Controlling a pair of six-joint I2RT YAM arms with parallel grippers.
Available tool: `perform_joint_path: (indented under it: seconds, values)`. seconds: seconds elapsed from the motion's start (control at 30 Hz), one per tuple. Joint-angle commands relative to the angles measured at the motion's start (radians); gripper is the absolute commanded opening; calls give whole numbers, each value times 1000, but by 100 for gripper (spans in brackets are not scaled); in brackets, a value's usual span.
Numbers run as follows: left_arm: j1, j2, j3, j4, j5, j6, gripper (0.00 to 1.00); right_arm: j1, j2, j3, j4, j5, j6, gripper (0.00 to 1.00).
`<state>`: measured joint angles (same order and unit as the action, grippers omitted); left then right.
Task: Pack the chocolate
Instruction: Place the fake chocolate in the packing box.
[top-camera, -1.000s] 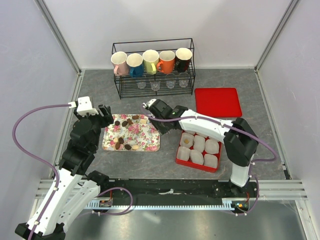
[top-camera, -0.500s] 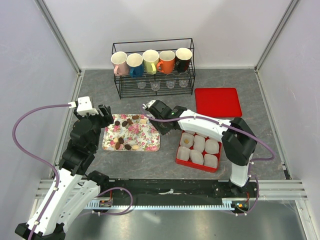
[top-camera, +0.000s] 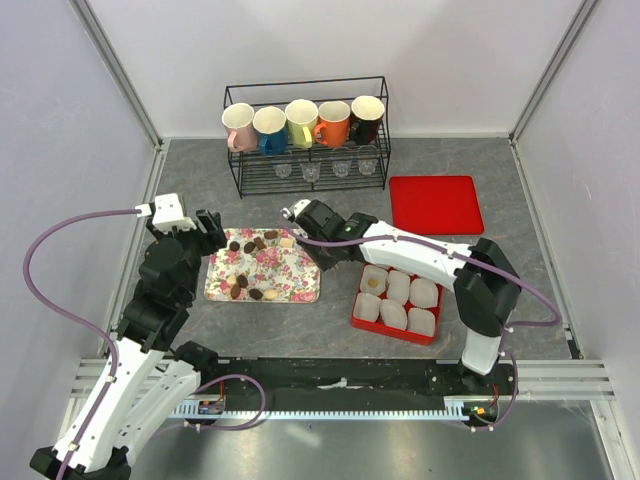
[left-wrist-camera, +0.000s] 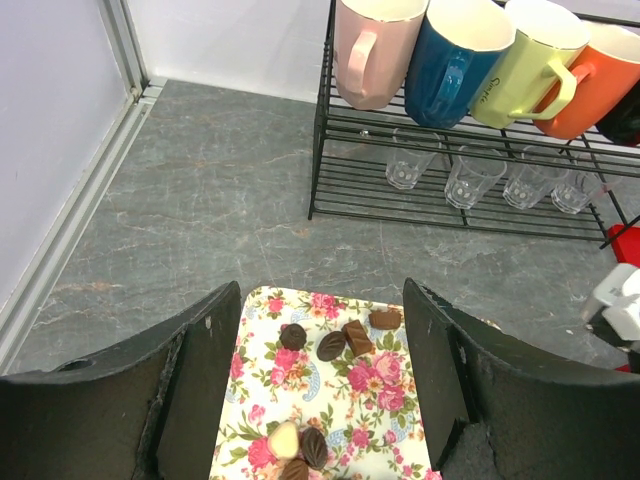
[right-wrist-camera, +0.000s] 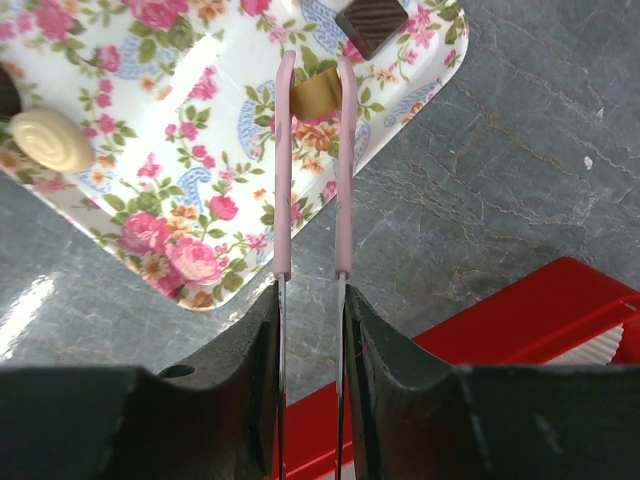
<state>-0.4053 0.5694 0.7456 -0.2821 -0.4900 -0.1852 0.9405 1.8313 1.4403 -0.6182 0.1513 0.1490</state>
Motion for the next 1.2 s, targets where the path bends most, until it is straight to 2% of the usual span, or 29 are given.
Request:
perform_joint_path:
  seconds: [0.0, 0.37, 0.77, 1.17]
  values:
    - [3, -6, -6, 24, 1, -19, 73, 6, -113, -14, 12, -15, 7, 23]
    - [5, -11, -6, 26, 1, -19, 73, 6, -342, -147, -95, 63, 84, 22]
    - [5, -14, -6, 24, 4, -20, 73, -5, -615, -277, -395, 151, 270, 22]
    - [5, -6, -6, 26, 10, -22, 73, -78, -682, -394, -488, 113, 360, 22]
